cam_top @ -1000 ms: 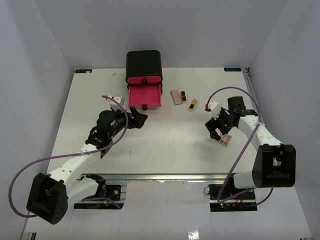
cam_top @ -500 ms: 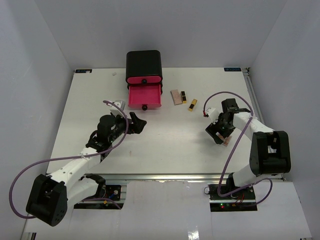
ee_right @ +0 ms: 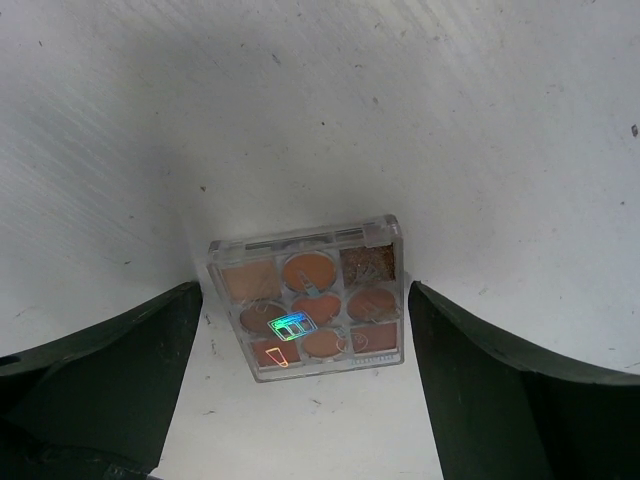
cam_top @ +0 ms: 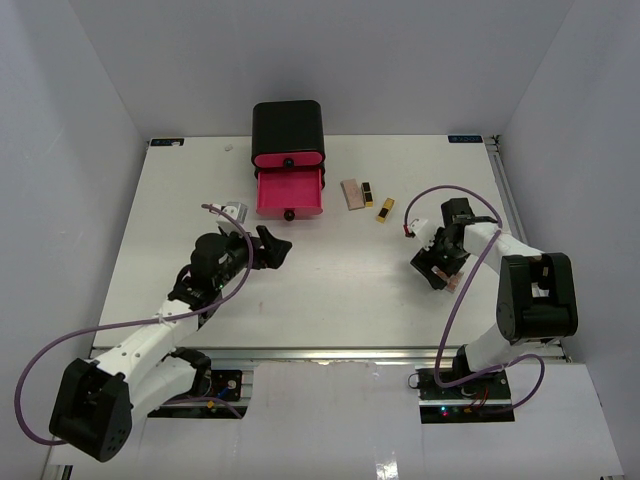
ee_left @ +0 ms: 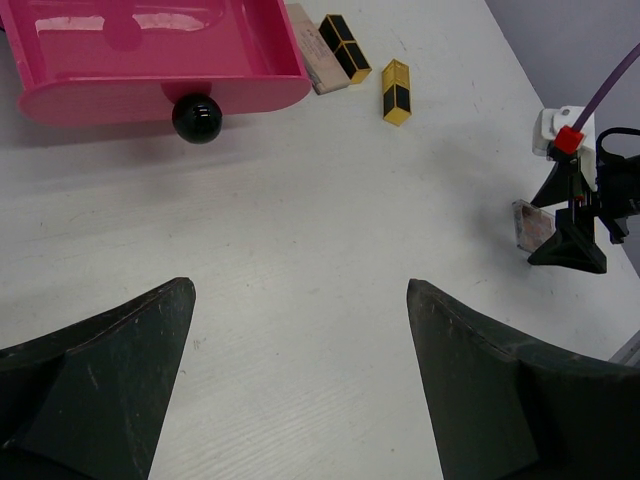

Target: Organize the makeup

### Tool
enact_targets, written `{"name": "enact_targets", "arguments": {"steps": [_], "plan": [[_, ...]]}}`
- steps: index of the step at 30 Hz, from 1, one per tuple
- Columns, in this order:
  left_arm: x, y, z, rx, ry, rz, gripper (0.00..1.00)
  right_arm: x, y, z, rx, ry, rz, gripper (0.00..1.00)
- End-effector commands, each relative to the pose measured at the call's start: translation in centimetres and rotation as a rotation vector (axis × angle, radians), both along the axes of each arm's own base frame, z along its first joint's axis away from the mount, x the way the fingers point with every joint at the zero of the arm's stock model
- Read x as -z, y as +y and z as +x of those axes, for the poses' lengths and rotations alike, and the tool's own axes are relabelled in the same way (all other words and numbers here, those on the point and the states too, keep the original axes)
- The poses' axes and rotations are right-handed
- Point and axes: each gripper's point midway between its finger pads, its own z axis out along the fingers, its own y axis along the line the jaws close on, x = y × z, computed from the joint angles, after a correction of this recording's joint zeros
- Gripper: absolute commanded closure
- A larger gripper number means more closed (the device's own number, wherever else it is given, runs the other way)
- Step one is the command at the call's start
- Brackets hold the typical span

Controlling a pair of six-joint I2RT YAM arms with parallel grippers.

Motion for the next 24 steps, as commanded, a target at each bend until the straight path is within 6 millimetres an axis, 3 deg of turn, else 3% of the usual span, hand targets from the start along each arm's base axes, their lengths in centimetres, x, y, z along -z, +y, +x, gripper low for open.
{"name": "enact_targets", "arguments": {"steps": [1, 3, 8, 11, 14, 18, 22, 24], "plan": [[-1.3, 0.1, -0.3, -0.003, -0.040, -0.031, 0.02, 0.2, 0.4, 0.9, -0.053, -0.021, 0.012, 0.22], [-1.4, 0.2, -0.4, -0.008, -0.045, -0.035, 0.02, 0.3, 0.5, 0.7, -0.061, -0.015, 0.013, 0.35], [-1.8, 0.2, -0.4, -0.011, -0.050, -0.045, 0.02, -0.5, 1.5, 0.7, -0.094, -0.032, 0.060, 0.52], [-2.1, 0.1, -0.5, -0.007, -0.051, -0.052, 0.02, -2.2, 3.2, 1.3, -0.140, -0.074, 0.104, 0.59], [-2.8, 0.0, -0.4, -0.006, -0.049, -0.059, 0.02, -4.8, 6.8, 1.8, -0.231, -0.115, 0.165, 0.64], [-4.4, 0.1, -0.4, -0.011, -0.056, -0.065, 0.02, -7.7, 13.5, 2.2, -0.393, -0.149, 0.225, 0.70], [-6.0, 1.0, -0.5, -0.055, -0.082, -0.054, 0.02, -12.8, 20.8, 5.4, -0.509, -0.283, 0.239, 0.75], [-6.5, 1.8, -0.7, -0.084, -0.090, -0.035, 0.02, -14.1, 24.3, 7.0, -0.556, -0.321, 0.245, 0.75]]}}
